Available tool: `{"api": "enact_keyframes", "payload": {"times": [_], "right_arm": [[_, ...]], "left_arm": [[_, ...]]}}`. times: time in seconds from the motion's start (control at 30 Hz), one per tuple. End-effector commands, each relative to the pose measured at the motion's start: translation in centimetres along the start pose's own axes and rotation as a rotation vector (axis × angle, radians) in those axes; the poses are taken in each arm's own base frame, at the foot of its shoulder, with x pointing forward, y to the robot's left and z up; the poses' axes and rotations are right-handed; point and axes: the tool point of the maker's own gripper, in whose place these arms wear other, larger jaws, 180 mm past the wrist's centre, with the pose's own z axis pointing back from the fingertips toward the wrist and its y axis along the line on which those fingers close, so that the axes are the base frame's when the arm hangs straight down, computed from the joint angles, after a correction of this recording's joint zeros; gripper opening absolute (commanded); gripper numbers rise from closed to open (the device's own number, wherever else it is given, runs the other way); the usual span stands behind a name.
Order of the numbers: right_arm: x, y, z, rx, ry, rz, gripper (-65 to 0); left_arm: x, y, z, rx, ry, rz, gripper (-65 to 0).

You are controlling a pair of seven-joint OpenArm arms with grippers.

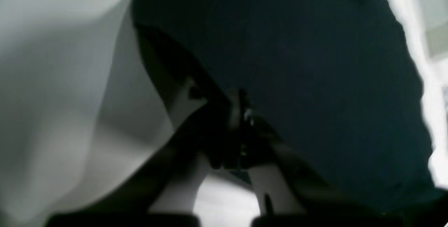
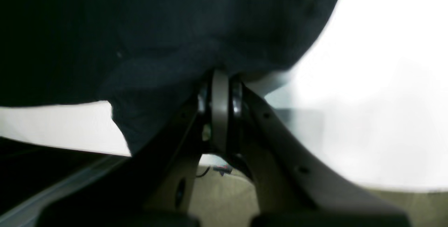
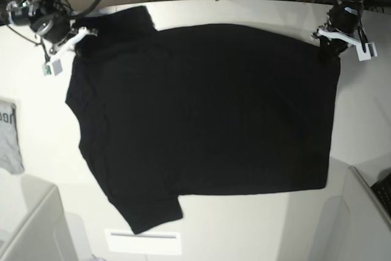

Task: Fold the T-shirt properly
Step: 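Lift the shirt shoulders with both grippers and pull toward the robot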

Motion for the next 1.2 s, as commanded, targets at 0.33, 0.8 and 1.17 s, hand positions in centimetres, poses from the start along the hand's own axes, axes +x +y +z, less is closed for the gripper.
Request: {"api": "enact_keyframes", "payload": {"times": [0.33,0.8,1.17], "right_arm": [[8.5,1.1,-0.3,0.046,-0.142,-0.076,-65.0],[14.6,1.0,-4.0,0.179,-0.153,-0.252,-65.0],[17.1,2.0,-7.2,0.231,-0.164,-0.278,-65.0]], "left_arm": [[3.3,-2.5,-3.1,-0.065,-0.011,0.060,-65.0],[5.3,-1.1,-6.2,-0.030,-0.041,0.232,-65.0],[7.8,-0.4,-8.6,0.046,-0.057,0.145,-65.0]]}}
